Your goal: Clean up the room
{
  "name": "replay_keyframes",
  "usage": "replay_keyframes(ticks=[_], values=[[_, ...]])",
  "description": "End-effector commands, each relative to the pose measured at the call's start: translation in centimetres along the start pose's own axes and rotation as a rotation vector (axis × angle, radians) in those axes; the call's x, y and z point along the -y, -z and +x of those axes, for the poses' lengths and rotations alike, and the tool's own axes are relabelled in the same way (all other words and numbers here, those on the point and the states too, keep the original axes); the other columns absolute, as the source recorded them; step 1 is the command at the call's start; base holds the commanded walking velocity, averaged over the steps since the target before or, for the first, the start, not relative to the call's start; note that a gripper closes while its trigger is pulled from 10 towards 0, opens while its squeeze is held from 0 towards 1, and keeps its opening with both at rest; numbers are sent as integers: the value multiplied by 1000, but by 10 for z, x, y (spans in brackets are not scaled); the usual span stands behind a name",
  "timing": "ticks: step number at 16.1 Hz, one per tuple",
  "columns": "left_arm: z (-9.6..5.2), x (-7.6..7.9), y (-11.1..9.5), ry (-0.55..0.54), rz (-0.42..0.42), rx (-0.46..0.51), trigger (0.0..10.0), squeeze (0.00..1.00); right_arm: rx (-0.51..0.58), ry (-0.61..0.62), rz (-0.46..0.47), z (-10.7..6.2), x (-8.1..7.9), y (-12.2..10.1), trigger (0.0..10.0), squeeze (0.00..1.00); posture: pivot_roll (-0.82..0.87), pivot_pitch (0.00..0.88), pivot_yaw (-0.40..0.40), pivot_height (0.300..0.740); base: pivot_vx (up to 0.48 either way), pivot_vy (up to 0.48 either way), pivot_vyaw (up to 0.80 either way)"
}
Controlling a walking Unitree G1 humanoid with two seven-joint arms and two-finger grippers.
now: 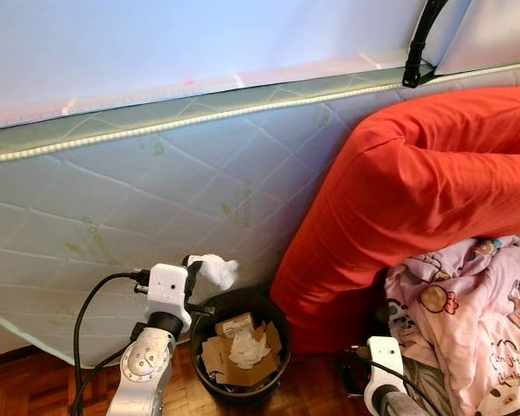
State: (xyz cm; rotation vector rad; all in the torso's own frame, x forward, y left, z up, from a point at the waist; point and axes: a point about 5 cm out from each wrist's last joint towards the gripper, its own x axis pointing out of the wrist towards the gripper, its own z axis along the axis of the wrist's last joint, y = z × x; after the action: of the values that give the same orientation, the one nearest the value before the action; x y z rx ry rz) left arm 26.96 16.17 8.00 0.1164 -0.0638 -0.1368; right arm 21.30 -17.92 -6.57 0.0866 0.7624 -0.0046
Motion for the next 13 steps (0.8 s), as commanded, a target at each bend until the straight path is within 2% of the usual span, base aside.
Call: replay_keyframes(ticks=[1,5,8,13], values=[[-1,-3,-2,8,15,-7,10000,0,-26,43,45,-3,8,8,10000,0,136,128,-51,718,0,0,0],[-2,-14,-5,5,32,-13,10000,0,-31,43,84,-3,-2,12,10000,0,151,137,-10,718,0,0,0],[0,-16,-6,8,31,-20,10000,0,-29,46,98,-3,-5,15,10000,0,130,141,1,718,0,0,0],[5,-15,-7,4,12,-18,10000,0,-40,64,64,-5,4,16,10000,0,121,147,-11,718,0,0,0]])
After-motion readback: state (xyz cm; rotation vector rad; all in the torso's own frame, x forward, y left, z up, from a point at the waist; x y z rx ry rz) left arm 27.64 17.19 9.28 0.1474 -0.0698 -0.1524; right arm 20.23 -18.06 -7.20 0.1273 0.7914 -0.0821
